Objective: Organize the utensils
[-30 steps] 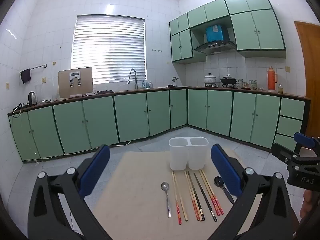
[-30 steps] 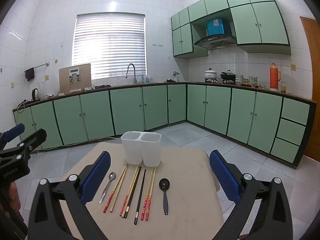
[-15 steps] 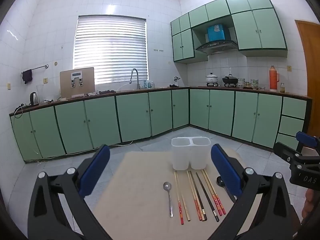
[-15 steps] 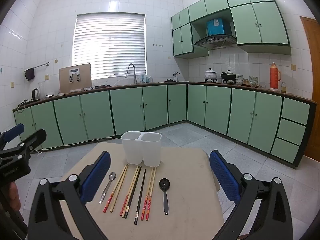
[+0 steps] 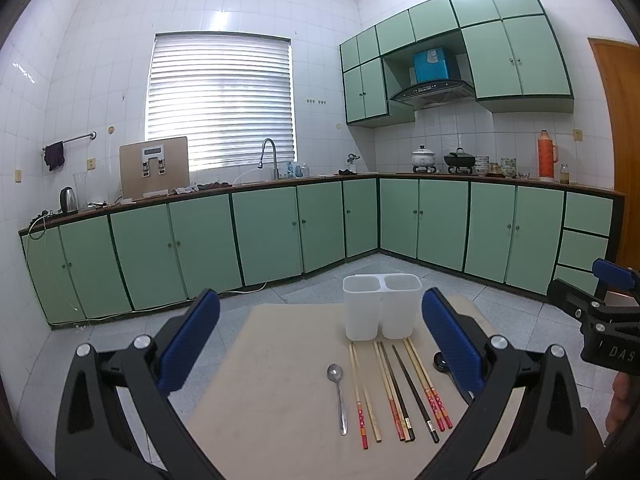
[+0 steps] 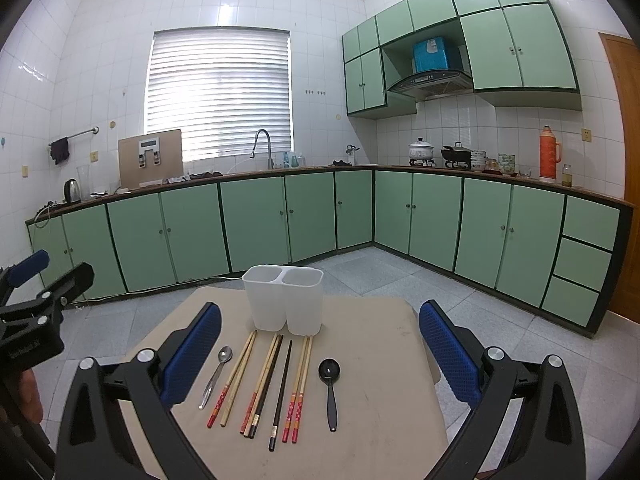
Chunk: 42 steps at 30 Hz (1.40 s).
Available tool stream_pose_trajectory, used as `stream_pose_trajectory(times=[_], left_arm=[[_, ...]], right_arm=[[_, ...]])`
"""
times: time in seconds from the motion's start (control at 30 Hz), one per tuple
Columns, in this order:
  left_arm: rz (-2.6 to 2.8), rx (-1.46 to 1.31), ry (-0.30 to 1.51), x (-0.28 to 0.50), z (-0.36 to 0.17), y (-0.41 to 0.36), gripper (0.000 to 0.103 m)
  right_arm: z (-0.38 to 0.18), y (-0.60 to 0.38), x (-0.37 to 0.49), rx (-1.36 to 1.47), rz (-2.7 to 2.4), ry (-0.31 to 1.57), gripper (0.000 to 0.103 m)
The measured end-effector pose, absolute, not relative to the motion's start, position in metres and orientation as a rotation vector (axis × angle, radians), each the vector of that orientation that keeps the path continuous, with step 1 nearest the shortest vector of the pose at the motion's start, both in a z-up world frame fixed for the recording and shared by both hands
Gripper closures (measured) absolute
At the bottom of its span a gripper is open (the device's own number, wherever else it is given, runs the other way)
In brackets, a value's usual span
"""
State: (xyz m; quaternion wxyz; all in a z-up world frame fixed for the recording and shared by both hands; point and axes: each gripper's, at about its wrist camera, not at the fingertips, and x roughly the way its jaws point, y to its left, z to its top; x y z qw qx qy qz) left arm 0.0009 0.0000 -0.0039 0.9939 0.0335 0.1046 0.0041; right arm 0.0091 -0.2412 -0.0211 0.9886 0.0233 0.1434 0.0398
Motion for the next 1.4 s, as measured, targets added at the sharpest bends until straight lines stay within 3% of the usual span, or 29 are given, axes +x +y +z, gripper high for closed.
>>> stream_pose_trajectory(times=[1.4], left_arm=[[0.011,0.076,0.206,-0.0018,-0.0022,0.0015,0.005]], right_arm=[[-0.0242,-0.2399,0.0093,0.053,0.08,0.286,0.006]])
